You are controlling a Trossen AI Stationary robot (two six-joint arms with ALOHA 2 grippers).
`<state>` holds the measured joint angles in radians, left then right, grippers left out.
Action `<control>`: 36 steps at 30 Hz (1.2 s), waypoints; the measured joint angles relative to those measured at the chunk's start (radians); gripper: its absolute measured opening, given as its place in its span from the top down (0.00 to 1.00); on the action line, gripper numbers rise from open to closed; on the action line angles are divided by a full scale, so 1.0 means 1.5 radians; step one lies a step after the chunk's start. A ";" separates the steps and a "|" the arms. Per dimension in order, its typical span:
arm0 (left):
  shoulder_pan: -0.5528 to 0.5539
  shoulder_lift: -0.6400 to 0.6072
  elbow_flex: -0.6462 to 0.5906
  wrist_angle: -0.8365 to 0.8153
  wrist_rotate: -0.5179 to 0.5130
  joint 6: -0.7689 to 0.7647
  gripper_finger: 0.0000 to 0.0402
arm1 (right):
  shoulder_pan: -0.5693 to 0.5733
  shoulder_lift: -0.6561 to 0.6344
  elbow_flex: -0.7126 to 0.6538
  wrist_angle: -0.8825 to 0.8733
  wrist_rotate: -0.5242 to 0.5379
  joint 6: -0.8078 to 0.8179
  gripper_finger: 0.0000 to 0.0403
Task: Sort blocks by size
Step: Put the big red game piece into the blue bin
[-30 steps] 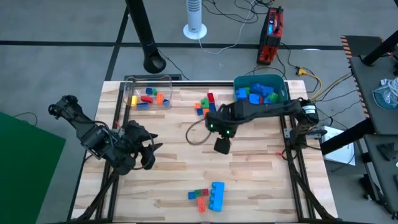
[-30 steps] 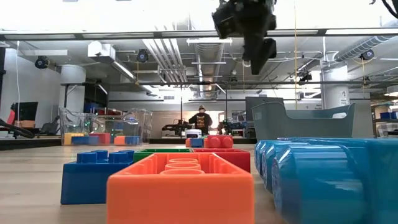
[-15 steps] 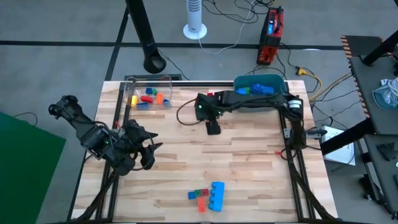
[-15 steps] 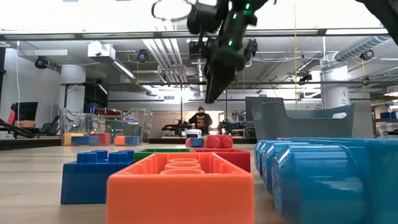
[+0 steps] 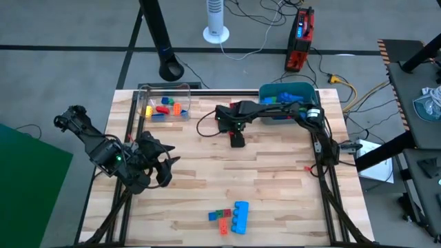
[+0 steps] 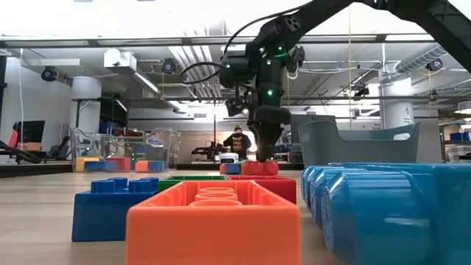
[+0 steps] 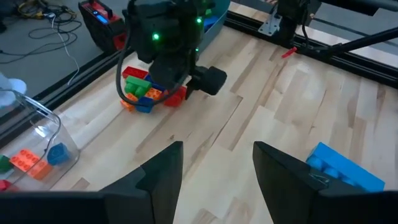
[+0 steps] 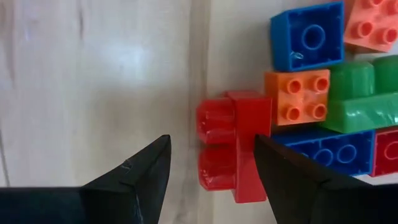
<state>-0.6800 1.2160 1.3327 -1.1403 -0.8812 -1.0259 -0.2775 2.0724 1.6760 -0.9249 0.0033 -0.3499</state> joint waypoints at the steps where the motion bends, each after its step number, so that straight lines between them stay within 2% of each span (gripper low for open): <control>1: 0.000 0.000 0.000 0.000 -0.001 0.003 0.55 | 0.004 0.001 0.000 0.000 0.001 0.004 0.47; 5: 0.000 0.000 0.000 0.001 -0.012 0.020 0.55 | 0.019 0.005 0.000 0.001 -0.002 0.009 0.51; 8: 0.000 0.000 0.000 0.001 -0.013 0.027 0.55 | 0.030 0.005 0.001 -0.004 -0.036 0.014 0.55; 13: 0.000 0.000 0.000 0.002 -0.014 0.029 0.55 | 0.049 -0.022 0.004 -0.023 -0.045 0.045 0.56; 19: 0.000 0.000 0.000 0.003 -0.014 0.029 0.55 | 0.042 -0.061 0.006 -0.058 -0.025 0.031 0.50; 28: 0.000 0.000 0.000 0.001 -0.015 0.033 0.55 | 0.029 -0.014 -0.018 -0.009 -0.036 -0.029 0.37; 32: 0.001 0.000 0.000 0.001 -0.017 0.030 0.55 | 0.031 0.024 -0.020 0.000 -0.071 -0.029 0.37; 36: 0.001 0.000 0.000 0.004 -0.017 0.025 0.55 | 0.036 0.050 -0.016 0.003 -0.065 -0.020 0.42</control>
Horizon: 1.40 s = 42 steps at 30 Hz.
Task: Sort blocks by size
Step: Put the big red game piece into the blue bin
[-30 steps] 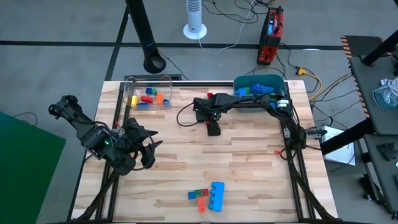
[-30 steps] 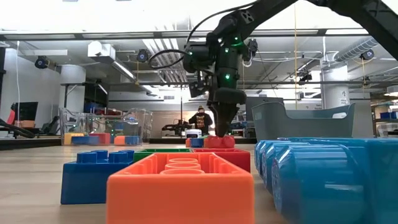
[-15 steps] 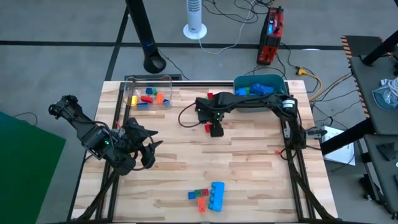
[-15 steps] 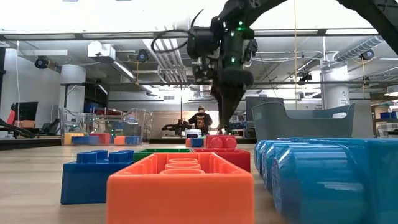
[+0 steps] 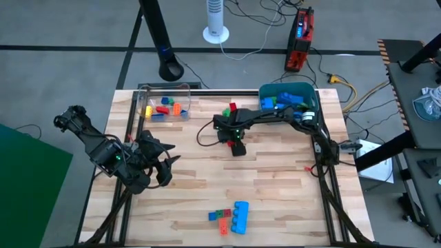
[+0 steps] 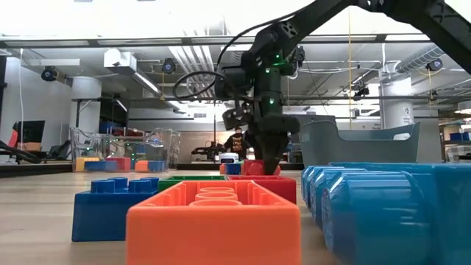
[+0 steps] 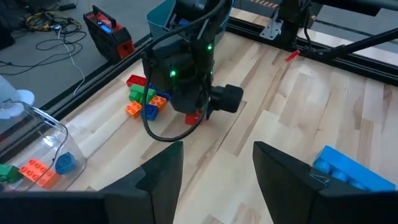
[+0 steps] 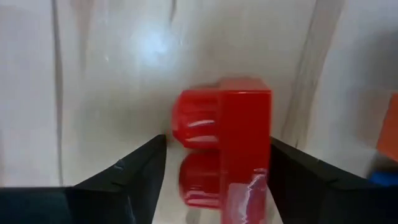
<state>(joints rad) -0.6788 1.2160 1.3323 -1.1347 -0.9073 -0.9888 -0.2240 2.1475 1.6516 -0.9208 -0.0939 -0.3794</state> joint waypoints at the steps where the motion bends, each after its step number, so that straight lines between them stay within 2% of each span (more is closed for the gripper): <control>1: 0.000 0.000 0.000 0.000 0.000 -0.001 0.55 | 0.001 0.002 0.000 0.001 0.000 0.002 0.45; 6: 0.000 0.000 0.000 0.001 0.000 -0.004 0.55 | 0.001 -0.009 -0.002 0.000 -0.001 0.013 0.62; 11: 0.000 0.000 0.000 0.001 -0.002 -0.004 0.55 | 0.001 -0.043 -0.002 -0.027 -0.015 0.047 0.62; 16: 0.000 0.000 -0.001 0.002 -0.002 -0.004 0.55 | -0.007 -0.119 0.037 -0.146 -0.013 0.115 0.62; 18: 0.000 0.000 -0.001 0.002 -0.002 -0.005 0.55 | -0.025 -0.150 0.045 -0.188 0.012 0.142 0.62; 23: 0.000 0.000 -0.001 0.006 -0.002 -0.007 0.55 | -0.128 -0.253 0.029 -0.210 0.099 0.202 0.62; 26: 0.000 0.000 -0.001 0.009 -0.002 -0.013 0.55 | -0.233 -0.306 0.008 -0.199 0.106 0.279 0.62; 30: 0.000 0.000 -0.001 0.016 -0.002 -0.016 0.55 | -0.376 -0.356 -0.028 -0.165 0.110 0.445 0.62; 33: 0.000 0.000 -0.001 0.017 -0.002 -0.016 0.55 | -0.454 -0.364 -0.054 -0.158 0.086 0.491 0.62; 38: 0.000 0.000 -0.001 0.017 -0.002 -0.016 0.55 | -0.481 -0.361 -0.087 -0.140 0.054 0.486 0.62; 42: 0.000 0.000 -0.001 0.017 -0.002 -0.016 0.55 | -0.482 -0.361 -0.107 -0.105 0.056 0.492 0.56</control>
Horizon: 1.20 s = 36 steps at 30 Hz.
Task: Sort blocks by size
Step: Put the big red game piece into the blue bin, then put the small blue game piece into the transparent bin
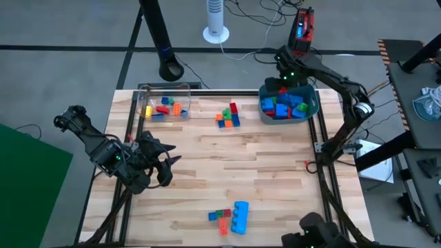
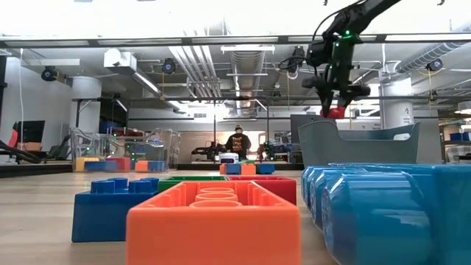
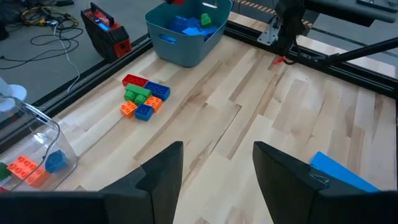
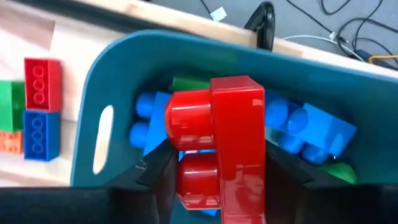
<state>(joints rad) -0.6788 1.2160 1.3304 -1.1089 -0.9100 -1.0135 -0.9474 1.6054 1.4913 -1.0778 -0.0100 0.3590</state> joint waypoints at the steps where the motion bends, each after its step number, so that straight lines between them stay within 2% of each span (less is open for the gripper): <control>1: 0.000 0.000 0.000 0.001 0.000 -0.002 0.55 | 0.000 0.000 -0.007 0.014 0.001 0.011 0.55; 7: 0.000 0.012 -0.003 0.006 0.000 -0.040 0.55 | 0.015 -0.001 -0.063 0.080 0.001 0.068 0.57; 12: 0.000 0.043 -0.004 0.011 0.000 -0.051 0.55 | 0.028 0.000 -0.091 0.101 0.002 0.069 0.58; 22: 0.000 0.061 -0.003 0.026 0.002 -0.052 0.55 | 0.033 -0.014 -0.094 0.097 0.007 0.068 0.35; 25: 0.000 0.056 -0.003 0.030 0.002 -0.051 0.55 | 0.043 -0.036 -0.094 0.096 0.008 0.069 0.31; 29: 0.000 0.050 -0.003 0.034 0.013 -0.051 0.55 | 0.084 -0.089 -0.094 0.096 0.008 0.081 0.30; 36: 0.039 0.038 -0.003 0.045 0.098 0.011 0.55 | 0.221 -0.187 -0.093 0.102 0.007 0.119 0.38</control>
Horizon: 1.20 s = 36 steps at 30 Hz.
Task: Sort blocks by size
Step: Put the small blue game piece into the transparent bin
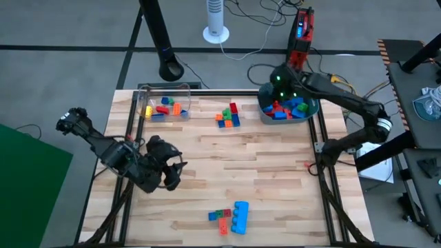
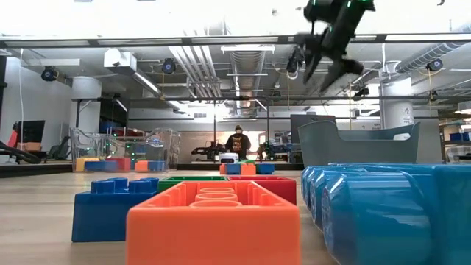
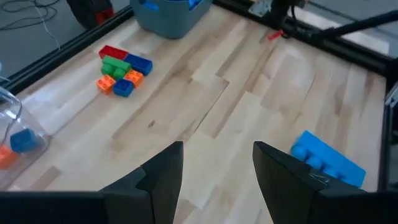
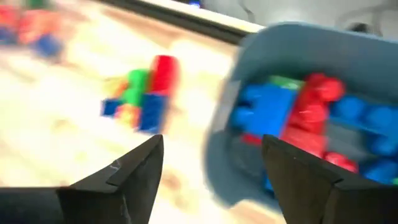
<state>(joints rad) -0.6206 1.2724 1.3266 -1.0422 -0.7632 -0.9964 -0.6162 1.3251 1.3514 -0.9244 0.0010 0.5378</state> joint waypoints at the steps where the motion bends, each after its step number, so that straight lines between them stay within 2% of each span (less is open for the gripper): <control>1: 0.012 -0.001 0.000 0.006 0.012 0.024 0.55 | 0.020 -0.010 0.000 0.001 0.001 0.006 0.39; 5: 0.082 -0.002 0.000 0.050 0.083 0.137 0.55 | 0.095 -0.039 0.000 0.001 0.051 0.031 0.43; 10: 0.203 0.005 0.000 0.137 0.194 0.302 0.55 | 0.150 -0.050 0.000 0.001 0.104 0.033 0.45; 14: 0.312 0.016 -0.003 0.187 0.247 0.417 0.55 | 0.162 -0.041 0.000 -0.001 0.112 0.020 0.46; 17: 0.398 0.030 -0.010 0.225 0.310 0.457 0.55 | 0.163 -0.036 -0.006 0.001 0.113 0.010 0.46; 20: 0.462 0.052 -0.014 0.247 0.344 0.484 0.55 | 0.163 -0.035 -0.016 0.001 0.115 -0.010 0.46; 22: 0.491 0.072 -0.014 0.254 0.367 0.502 0.55 | 0.163 -0.036 -0.021 0.001 0.117 -0.019 0.46; 27: 0.549 0.155 -0.014 0.303 0.471 0.540 0.55 | 0.163 -0.036 -0.023 0.011 0.120 -0.048 0.46; 36: 0.593 0.324 0.003 0.369 0.482 0.615 0.55 | 0.162 -0.036 -0.024 0.035 0.124 -0.133 0.46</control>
<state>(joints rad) 0.2684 1.7579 1.3312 -0.4884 -0.0395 -0.0740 -0.3733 1.2713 1.3151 -0.8724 0.1875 0.3383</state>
